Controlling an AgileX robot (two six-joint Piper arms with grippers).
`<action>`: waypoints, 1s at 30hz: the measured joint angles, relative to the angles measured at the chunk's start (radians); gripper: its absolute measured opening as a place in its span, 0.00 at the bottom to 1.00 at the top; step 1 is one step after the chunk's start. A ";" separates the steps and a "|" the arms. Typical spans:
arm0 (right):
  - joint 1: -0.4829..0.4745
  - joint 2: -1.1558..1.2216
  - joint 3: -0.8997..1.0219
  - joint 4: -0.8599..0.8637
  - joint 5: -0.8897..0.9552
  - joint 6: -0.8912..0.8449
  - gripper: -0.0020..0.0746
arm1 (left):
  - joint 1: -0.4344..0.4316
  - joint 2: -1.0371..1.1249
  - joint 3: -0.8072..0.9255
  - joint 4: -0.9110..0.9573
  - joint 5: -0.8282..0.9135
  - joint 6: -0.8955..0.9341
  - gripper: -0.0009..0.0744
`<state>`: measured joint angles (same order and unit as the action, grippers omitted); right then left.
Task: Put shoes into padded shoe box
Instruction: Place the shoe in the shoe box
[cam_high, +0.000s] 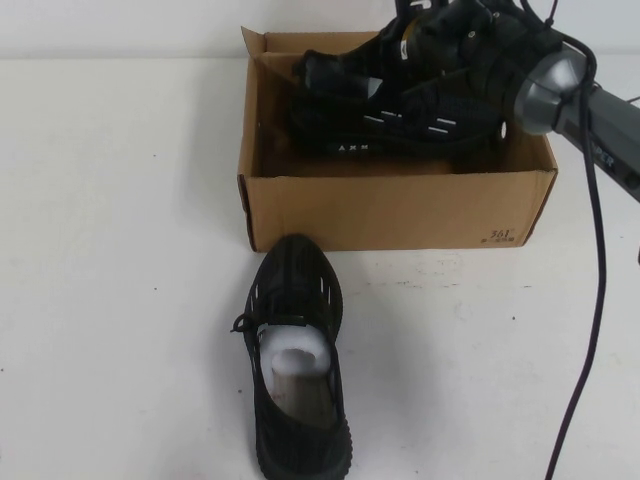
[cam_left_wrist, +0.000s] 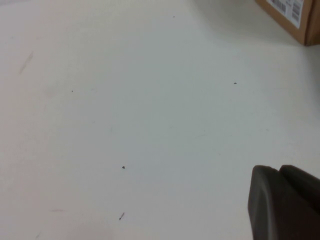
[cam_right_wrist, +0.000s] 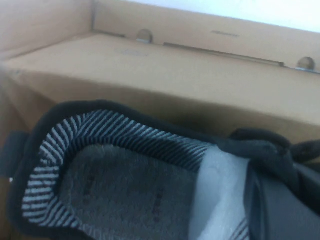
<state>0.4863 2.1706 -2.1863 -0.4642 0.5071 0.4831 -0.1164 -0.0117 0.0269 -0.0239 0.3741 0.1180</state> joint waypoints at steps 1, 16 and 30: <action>0.000 0.005 0.000 0.000 0.000 -0.002 0.02 | 0.000 0.000 0.000 0.000 0.000 0.000 0.01; -0.002 0.054 0.000 -0.002 -0.002 -0.018 0.02 | 0.000 0.000 0.000 0.000 0.000 0.000 0.01; -0.021 0.054 0.000 -0.012 -0.012 0.007 0.02 | 0.000 0.000 0.000 0.000 0.000 0.000 0.01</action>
<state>0.4655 2.2249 -2.1863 -0.4757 0.4946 0.4898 -0.1164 -0.0117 0.0269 -0.0239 0.3741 0.1180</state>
